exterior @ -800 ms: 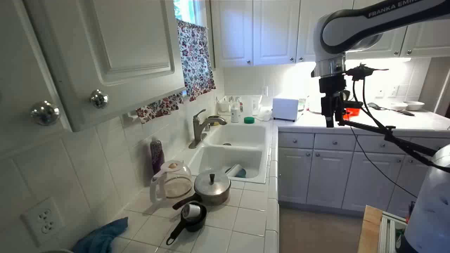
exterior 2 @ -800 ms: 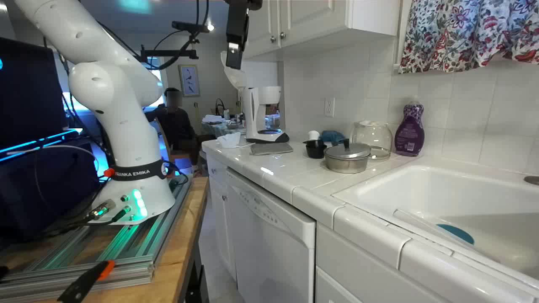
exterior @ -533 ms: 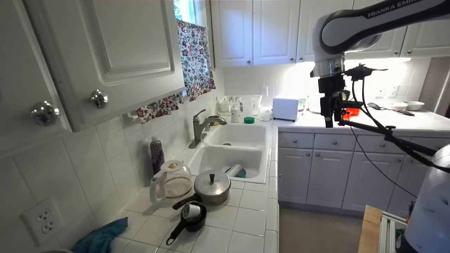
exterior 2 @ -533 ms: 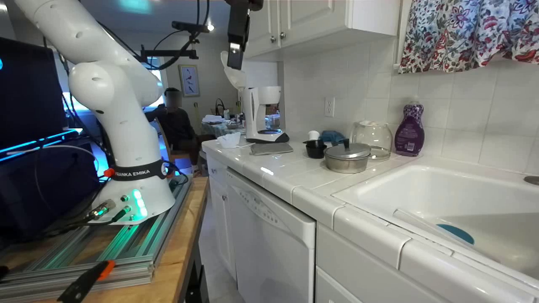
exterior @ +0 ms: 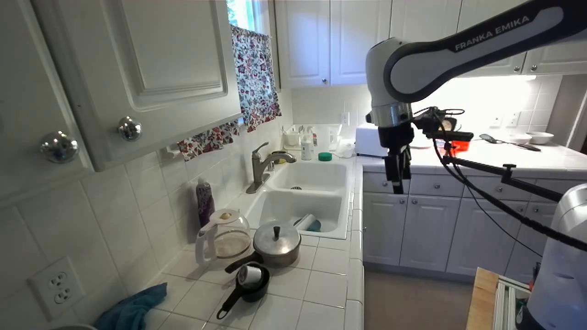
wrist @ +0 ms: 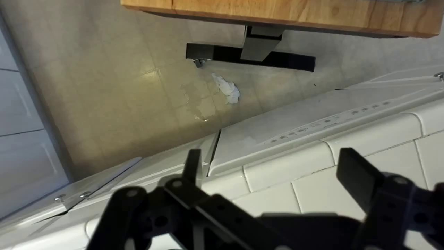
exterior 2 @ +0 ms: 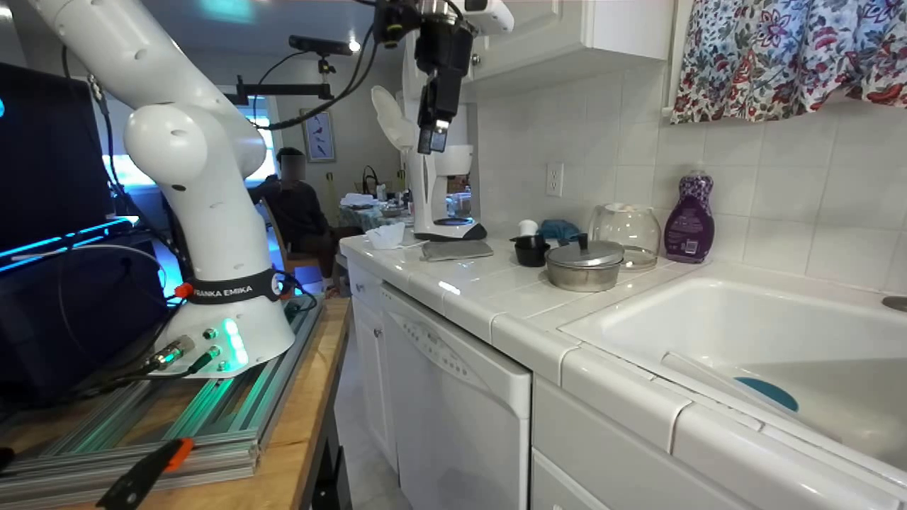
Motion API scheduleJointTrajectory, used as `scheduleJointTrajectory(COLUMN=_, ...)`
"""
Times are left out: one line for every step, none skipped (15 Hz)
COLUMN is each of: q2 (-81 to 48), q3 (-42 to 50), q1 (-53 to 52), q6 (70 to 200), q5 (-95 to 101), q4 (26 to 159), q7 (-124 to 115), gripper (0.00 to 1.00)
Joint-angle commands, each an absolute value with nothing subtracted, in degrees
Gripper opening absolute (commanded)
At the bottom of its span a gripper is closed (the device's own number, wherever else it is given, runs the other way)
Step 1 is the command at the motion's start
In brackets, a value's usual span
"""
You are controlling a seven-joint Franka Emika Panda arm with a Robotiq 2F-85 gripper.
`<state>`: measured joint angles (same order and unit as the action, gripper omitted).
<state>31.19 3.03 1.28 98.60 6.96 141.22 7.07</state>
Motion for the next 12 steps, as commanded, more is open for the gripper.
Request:
scheduleJointTrajectory(q2=26.6, q3=-2.0, q1=-3.5, q6=104.7, q5=2.9, q4=143.7, q7=2.9, gripper=1.00)
scheduleJointTrajectory(q2=25.0, q3=-3.7, q1=-5.1, q6=106.3, q5=1.5, q4=143.8, q7=2.1, gripper=1.00)
scheduleJointTrajectory(q2=23.0, q3=-5.2, q1=-6.5, q6=108.2, q5=0.7, q4=143.6, q7=1.4, gripper=1.00)
scheduleJointTrajectory(q2=20.8, q3=-6.6, q1=-7.9, q6=110.0, q5=0.1, q4=143.3, q7=1.4, gripper=1.00)
scheduleJointTrajectory(q2=18.4, q3=-7.5, q1=-9.0, q6=111.5, q5=-0.4, q4=142.5, q7=1.8, gripper=1.00)
scheduleJointTrajectory(q2=16.1, q3=-8.6, q1=-10.4, q6=112.7, q5=-0.9, q4=141.6, q7=2.9, gripper=1.00)
scheduleJointTrajectory(q2=14.8, q3=-9.0, q1=-11.4, q6=112.1, q5=-1.2, q4=140.9, q7=5.0, gripper=1.00)
scheduleJointTrajectory(q2=19.0, q3=-8.6, q1=-10.0, q6=111.7, q5=0.6, q4=143.4, q7=2.4, gripper=1.00)
scheduleJointTrajectory(q2=17.8, q3=-9.1, q1=-10.7, q6=112.0, q5=0.5, q4=143.3, q7=2.1, gripper=1.00)
scheduleJointTrajectory(q2=17.5, q3=-9.2, q1=-10.6, q6=112.0, q5=0.5, q4=143.3, q7=2.0, gripper=1.00)
scheduleJointTrajectory(q2=17.6, q3=-9.0, q1=-10.4, q6=112.0, q5=0.5, q4=143.3, q7=2.0, gripper=1.00)
scheduleJointTrajectory(q2=17.9, q3=-8.7, q1=-10.3, q6=111.9, q5=0.5, q4=143.3, q7=2.0, gripper=1.00)
